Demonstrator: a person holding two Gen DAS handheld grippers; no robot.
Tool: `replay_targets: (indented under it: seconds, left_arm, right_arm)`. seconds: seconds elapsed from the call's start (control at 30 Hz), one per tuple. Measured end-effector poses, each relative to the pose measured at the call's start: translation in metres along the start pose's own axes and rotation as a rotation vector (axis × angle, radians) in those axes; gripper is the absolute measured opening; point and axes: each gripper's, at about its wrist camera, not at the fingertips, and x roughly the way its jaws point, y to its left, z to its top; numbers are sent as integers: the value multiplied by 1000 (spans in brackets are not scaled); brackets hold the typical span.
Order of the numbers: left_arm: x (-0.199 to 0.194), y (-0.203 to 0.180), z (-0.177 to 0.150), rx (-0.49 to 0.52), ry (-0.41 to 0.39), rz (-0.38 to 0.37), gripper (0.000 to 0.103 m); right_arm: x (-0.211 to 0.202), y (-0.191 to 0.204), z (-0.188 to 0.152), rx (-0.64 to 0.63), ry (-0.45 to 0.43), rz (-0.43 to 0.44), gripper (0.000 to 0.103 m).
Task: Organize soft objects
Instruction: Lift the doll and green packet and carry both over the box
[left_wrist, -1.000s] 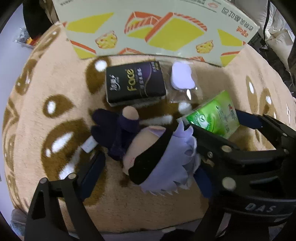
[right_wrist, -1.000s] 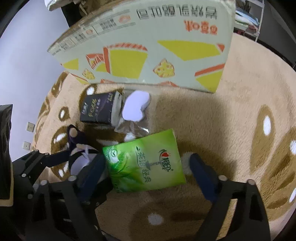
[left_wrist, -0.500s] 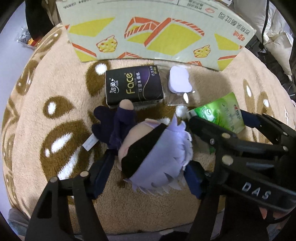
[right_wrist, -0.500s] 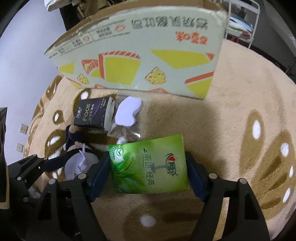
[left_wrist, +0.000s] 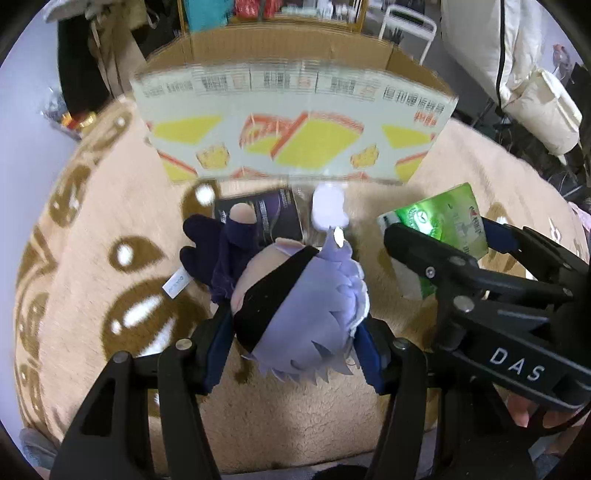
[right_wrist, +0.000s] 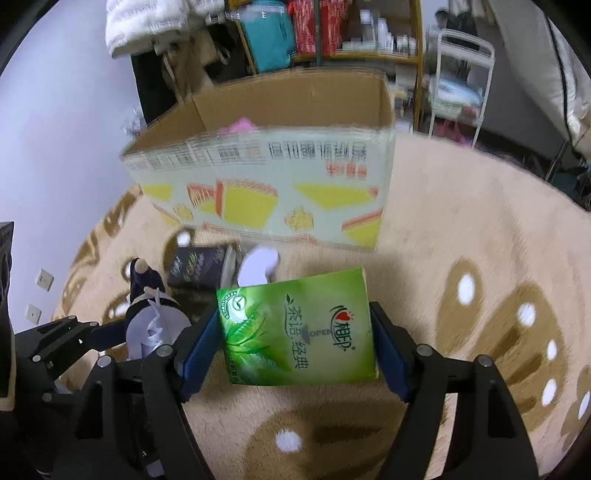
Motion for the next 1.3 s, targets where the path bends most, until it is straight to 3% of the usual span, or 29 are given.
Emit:
replay_targets:
  seconds: [0.17, 0.47, 0.63, 0.87, 1.3]
  left_arm:
    - [-29, -3, -2, -2, -120, 50, 58]
    - [-84, 1, -2, -16, -434, 152, 59]
    - [-103, -1, -1, -3, -559, 206, 59]
    - [-121, -7, 3, 25, -673, 241, 59]
    - [-135, -3, 41, 49, -781, 276, 59]
  right_arm:
    - [-27, 0, 6, -1, -116, -11, 80]
    - [-70, -5, 14, 0, -323, -4, 80]
    - [-90, -3, 20, -10, -438, -15, 80]
    - [-107, -2, 34, -12, -544, -70, 80]
    - [-116, -2, 76, -53, -640, -91, 80]
